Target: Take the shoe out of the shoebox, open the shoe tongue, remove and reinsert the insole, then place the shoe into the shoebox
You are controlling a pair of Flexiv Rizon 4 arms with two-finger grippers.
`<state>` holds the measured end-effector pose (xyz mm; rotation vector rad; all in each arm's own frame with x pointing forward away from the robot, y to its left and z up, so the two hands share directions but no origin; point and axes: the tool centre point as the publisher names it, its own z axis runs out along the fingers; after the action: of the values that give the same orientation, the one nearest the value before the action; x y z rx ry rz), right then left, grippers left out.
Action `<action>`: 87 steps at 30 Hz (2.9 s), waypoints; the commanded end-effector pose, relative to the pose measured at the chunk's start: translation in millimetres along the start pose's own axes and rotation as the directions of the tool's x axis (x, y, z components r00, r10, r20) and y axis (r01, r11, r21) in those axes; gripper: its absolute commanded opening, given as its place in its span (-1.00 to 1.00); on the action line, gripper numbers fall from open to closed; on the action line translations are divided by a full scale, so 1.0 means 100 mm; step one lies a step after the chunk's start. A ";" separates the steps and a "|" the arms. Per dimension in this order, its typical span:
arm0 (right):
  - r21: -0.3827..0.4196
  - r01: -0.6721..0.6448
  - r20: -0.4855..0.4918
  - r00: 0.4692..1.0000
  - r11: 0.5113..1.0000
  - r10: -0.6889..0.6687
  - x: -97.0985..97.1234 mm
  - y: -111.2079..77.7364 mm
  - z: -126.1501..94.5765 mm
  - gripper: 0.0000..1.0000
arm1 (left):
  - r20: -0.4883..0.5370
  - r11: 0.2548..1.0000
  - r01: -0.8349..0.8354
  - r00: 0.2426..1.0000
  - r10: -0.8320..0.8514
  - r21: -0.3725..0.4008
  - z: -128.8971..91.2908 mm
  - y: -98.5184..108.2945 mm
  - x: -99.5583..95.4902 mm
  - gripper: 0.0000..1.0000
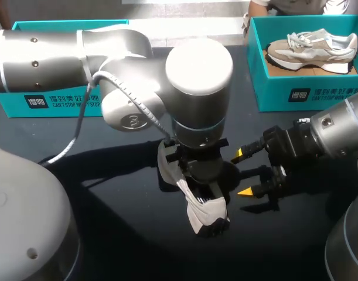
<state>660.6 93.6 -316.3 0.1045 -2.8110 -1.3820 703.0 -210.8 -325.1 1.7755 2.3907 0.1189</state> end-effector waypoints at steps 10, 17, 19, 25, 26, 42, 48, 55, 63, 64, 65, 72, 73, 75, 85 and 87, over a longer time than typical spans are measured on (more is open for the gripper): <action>0.005 -0.001 0.002 1.000 1.000 0.001 0.00 0.01 0.02 1.00 | -0.012 0.999 0.017 1.000 -0.017 -0.034 -0.07 0.09 0.00 -0.01; 0.005 -0.001 0.002 1.000 1.000 0.001 0.00 0.01 0.02 1.00 | 0.002 0.998 0.067 0.998 -0.067 -0.009 0.05 0.00 -0.02 -0.04; 0.005 -0.001 0.002 1.000 1.000 0.001 0.00 0.01 0.02 1.00 | -0.004 0.995 0.102 0.995 -0.102 -0.012 0.04 -0.03 0.01 -0.04; 0.005 -0.001 0.002 1.000 1.000 0.001 0.00 0.01 0.02 1.00 | -0.050 0.976 0.211 0.976 -0.213 -0.045 -0.21 -0.03 0.03 0.00; 0.005 -0.001 0.002 1.000 1.000 0.001 0.00 0.01 0.02 1.00 | -0.062 0.969 0.243 0.968 -0.245 -0.043 -0.25 -0.04 0.03 0.06; 0.005 -0.001 0.002 1.000 1.000 0.001 0.00 0.01 0.02 1.00 | -0.085 0.732 0.675 0.727 -0.681 -0.088 -0.57 -0.20 0.20 1.00; 0.005 -0.001 0.002 1.000 1.000 0.001 0.00 0.01 0.02 1.00 | -0.085 0.732 0.675 0.727 -0.681 -0.088 -0.57 -0.20 0.20 1.00; 0.005 -0.001 0.002 1.000 1.000 0.001 0.00 0.01 0.02 1.00 | -0.092 0.597 0.798 0.591 -0.801 -0.075 -0.55 -0.25 0.23 1.00; 0.005 -0.001 0.002 1.000 1.000 0.001 0.00 0.01 0.02 1.00 | -0.073 0.252 0.963 0.245 -0.967 -0.099 -0.60 -0.49 0.29 1.00; 0.005 -0.001 0.002 1.000 1.000 0.001 0.00 0.01 0.02 1.00 | -0.073 0.225 0.972 0.220 -0.973 -0.071 -0.60 -0.51 0.30 1.00; 0.005 -0.001 0.002 1.000 1.000 0.001 0.00 0.01 0.02 1.00 | -0.074 0.210 0.975 0.205 -0.976 -0.067 -0.60 -0.54 0.30 1.00; 0.005 -0.001 0.002 1.000 1.000 0.001 0.00 0.01 0.02 1.00 | -0.105 0.145 0.987 0.136 -0.985 -0.076 -0.54 -0.70 0.17 1.00; 0.005 -0.001 0.002 1.000 1.000 0.001 0.00 0.01 0.02 1.00 | -0.102 0.134 0.989 0.127 -0.987 -0.063 -0.52 -0.71 0.16 1.00; 0.005 -0.001 0.002 1.000 1.000 0.001 0.00 0.01 0.02 1.00 | -0.101 0.135 0.990 0.130 -0.986 -0.046 -0.48 -0.75 0.11 1.00; 0.005 -0.001 0.002 1.000 1.000 0.001 0.00 0.01 0.02 1.00 | -0.087 0.126 0.990 0.120 -0.989 -0.061 -0.42 -0.84 0.04 1.00; 0.005 -0.001 0.002 1.000 1.000 0.001 0.00 0.01 0.02 1.00 | -0.095 0.124 0.991 0.119 -0.988 -0.053 -0.40 -0.86 0.02 1.00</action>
<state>660.6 93.6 -316.3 0.1044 -2.8110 -1.3819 615.4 -227.8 -296.4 -0.2616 3.0555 -0.0072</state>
